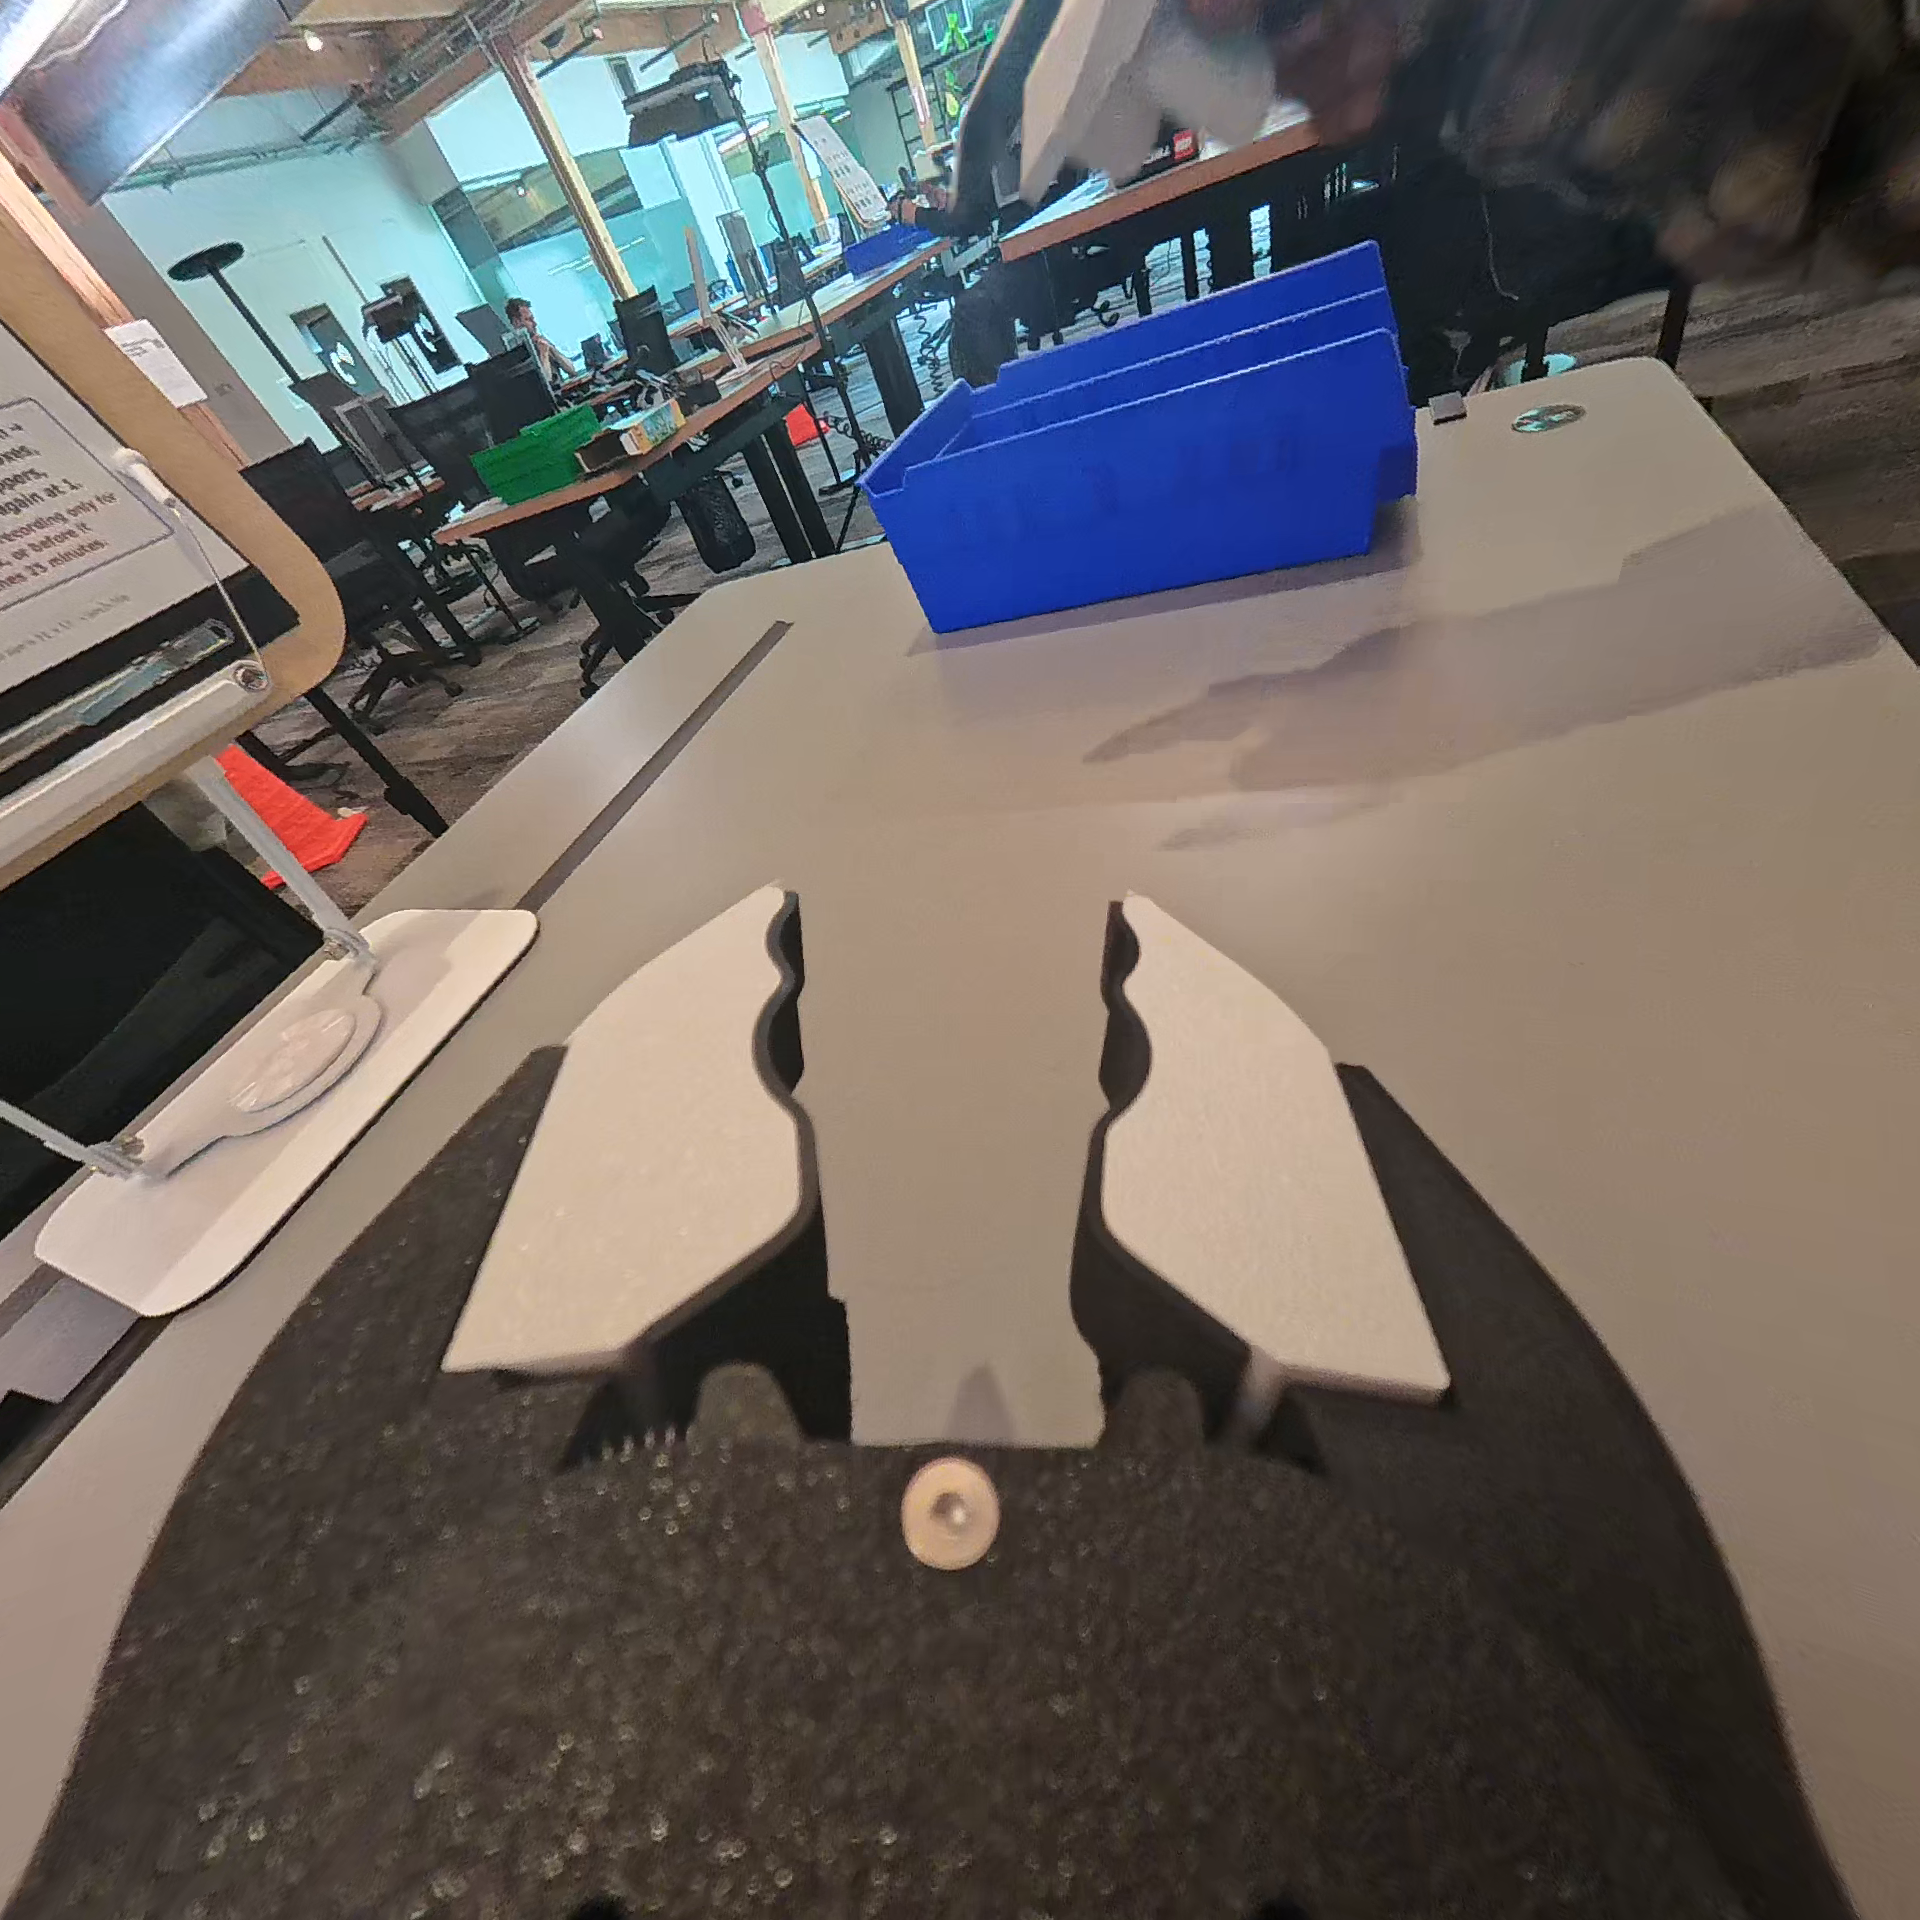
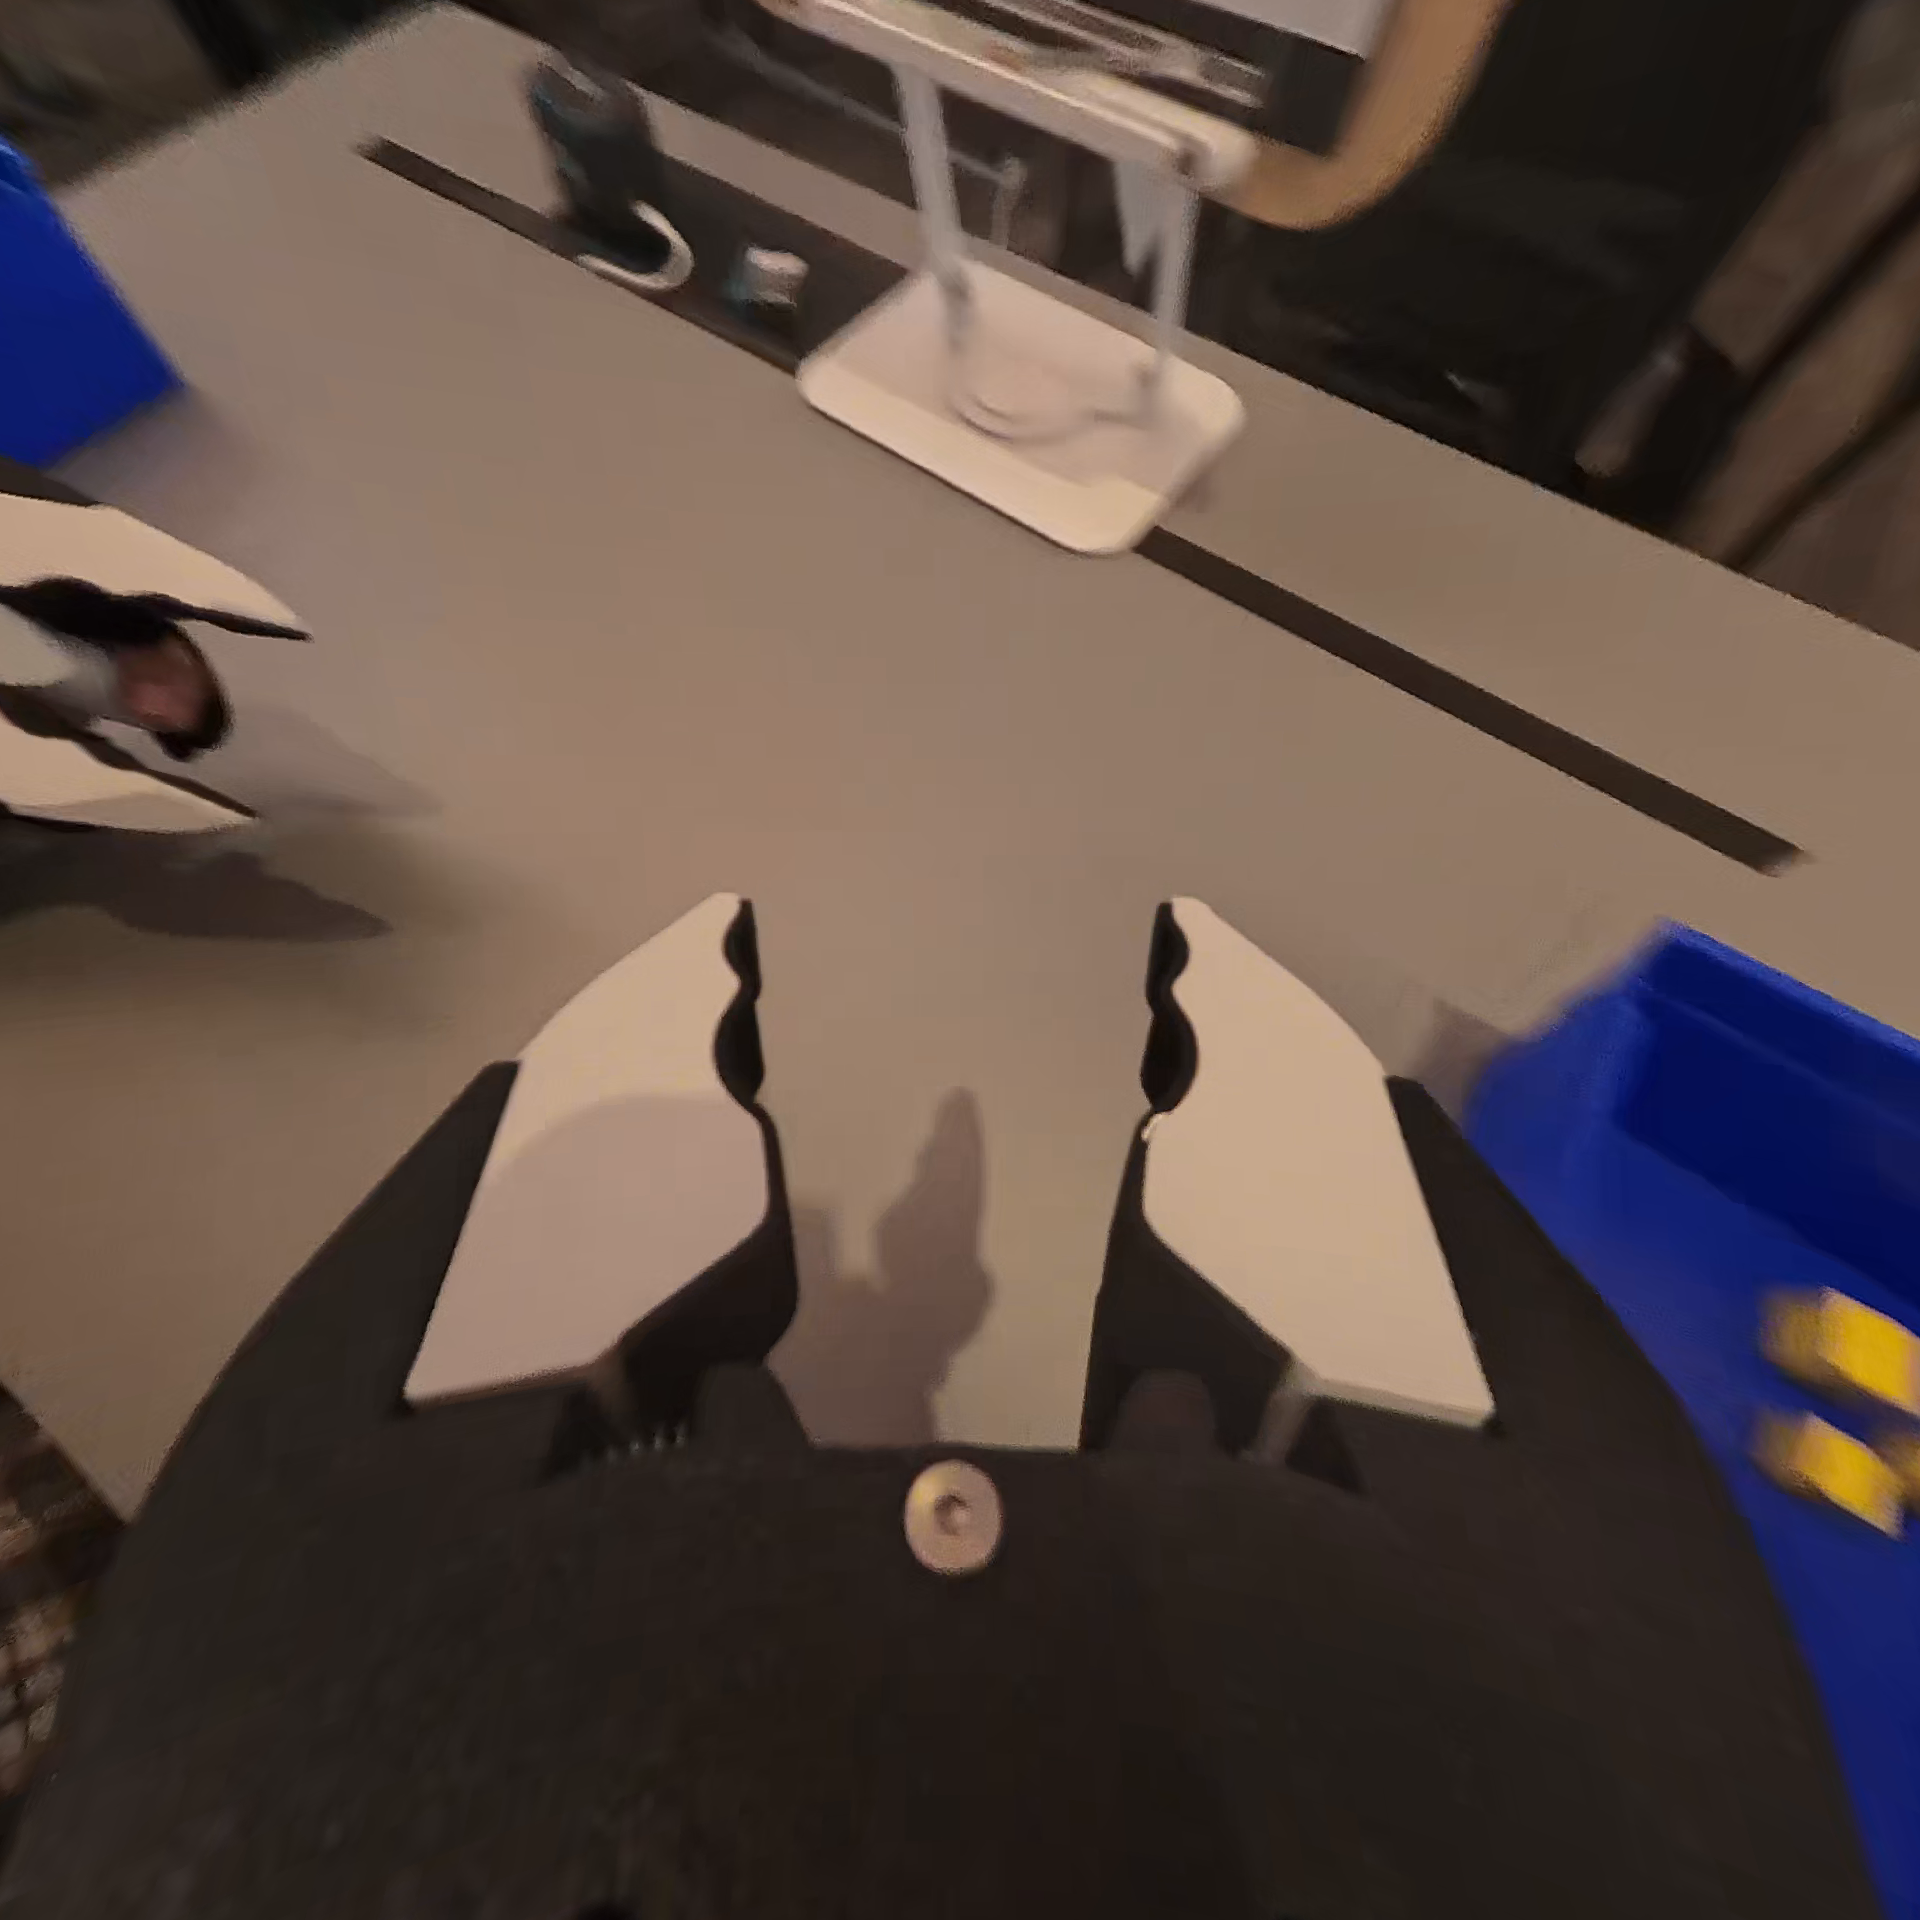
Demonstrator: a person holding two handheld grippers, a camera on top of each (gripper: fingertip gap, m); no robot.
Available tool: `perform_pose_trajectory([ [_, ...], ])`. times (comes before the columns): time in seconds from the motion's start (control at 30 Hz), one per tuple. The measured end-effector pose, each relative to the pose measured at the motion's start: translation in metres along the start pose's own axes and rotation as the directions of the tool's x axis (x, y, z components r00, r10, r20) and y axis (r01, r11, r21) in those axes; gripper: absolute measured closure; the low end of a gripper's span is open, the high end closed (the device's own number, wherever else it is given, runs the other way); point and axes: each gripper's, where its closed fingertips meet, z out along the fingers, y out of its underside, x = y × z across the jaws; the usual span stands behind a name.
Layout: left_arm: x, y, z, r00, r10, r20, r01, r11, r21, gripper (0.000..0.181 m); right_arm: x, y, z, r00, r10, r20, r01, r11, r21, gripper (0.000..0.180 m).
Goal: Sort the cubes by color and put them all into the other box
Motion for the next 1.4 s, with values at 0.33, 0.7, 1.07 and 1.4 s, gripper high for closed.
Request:
perform_pose_trajectory([
  [0.33, -0.018, 0.009, -0.007, 0.998, 0.000, 0.062, 0.001, 1.000, -0.029, 0.125, -0.069, 0.007, 0.125, 0.986, -0.049, 0.158, -0.016, 0.922, 0.386, 0.092],
  [0.7, -0.044, 0.027, -0.018, 0.987, 0.007, 0.162, 0.010, 0.994, -0.106, 0.124, -0.094, 0.014, 0.123, 0.970, -0.186, 0.156, 0.104, 0.899, 0.425, 0.101],
  [1.07, -0.110, -0.022, -0.188, 0.894, 0.071, 0.442, 0.057, 0.961, -0.271, 0.123, -0.108, 0.024, 0.131, 0.951, -0.233, 0.203, 0.139, 0.909, 0.392, 0.105],
  [1.4, -0.141, 0.016, -0.383, 0.787, 0.143, 0.600, 0.297, 0.764, -0.573, 0.119, -0.119, 0.027, 0.134, 0.941, -0.248, 0.231, 0.148, 0.914, 0.377, 0.107],
])
